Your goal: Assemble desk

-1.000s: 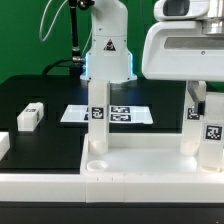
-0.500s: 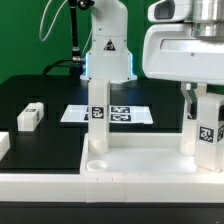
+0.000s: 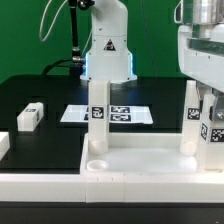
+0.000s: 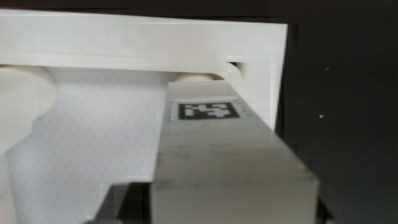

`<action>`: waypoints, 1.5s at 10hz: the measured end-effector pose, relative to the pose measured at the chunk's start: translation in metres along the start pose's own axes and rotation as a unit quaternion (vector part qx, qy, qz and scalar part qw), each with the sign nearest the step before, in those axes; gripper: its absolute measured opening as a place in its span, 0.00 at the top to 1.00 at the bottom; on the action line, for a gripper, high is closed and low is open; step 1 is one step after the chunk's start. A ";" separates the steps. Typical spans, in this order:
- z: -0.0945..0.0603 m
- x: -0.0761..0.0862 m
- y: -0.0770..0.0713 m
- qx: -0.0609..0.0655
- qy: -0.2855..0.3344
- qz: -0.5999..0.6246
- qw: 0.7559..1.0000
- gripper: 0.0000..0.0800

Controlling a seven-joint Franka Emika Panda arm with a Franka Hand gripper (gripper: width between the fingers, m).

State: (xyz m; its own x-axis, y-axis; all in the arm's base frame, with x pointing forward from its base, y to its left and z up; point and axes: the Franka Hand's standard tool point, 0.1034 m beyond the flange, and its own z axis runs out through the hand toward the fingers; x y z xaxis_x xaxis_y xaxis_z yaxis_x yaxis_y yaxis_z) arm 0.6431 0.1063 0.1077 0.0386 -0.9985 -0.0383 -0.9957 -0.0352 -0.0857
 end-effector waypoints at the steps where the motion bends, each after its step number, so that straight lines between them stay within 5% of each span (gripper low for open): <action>1: 0.000 -0.001 0.000 0.001 -0.001 0.025 1.000 0.55; 2: 0.000 0.000 0.000 0.001 0.000 0.012 1.000 0.55; 3: 0.000 -0.001 0.000 0.001 -0.001 -0.010 1.000 0.28; 7: 0.004 -0.020 0.001 0.019 0.000 -0.312 0.950 0.20; 10: 0.005 -0.016 0.001 0.015 0.007 -0.402 0.915 0.19; 11: 0.004 -0.014 0.001 0.013 0.010 -0.450 0.893 0.19; 13: 0.000 -0.009 0.000 -0.015 0.007 -0.616 0.787 0.19; 14: 0.002 -0.008 0.001 -0.018 0.002 -0.649 0.761 0.19; 15: 0.002 -0.007 0.001 -0.016 0.003 -0.642 0.766 0.19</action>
Offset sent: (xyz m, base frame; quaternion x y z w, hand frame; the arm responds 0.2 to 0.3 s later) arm -0.0177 0.0088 0.0031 0.0083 -0.0061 -0.2554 0.9668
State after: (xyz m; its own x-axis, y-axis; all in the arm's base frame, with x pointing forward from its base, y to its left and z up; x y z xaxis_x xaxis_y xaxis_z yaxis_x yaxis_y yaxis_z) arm 0.6424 0.1133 0.1060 0.9883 -0.1392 0.0619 -0.1380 -0.9901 -0.0238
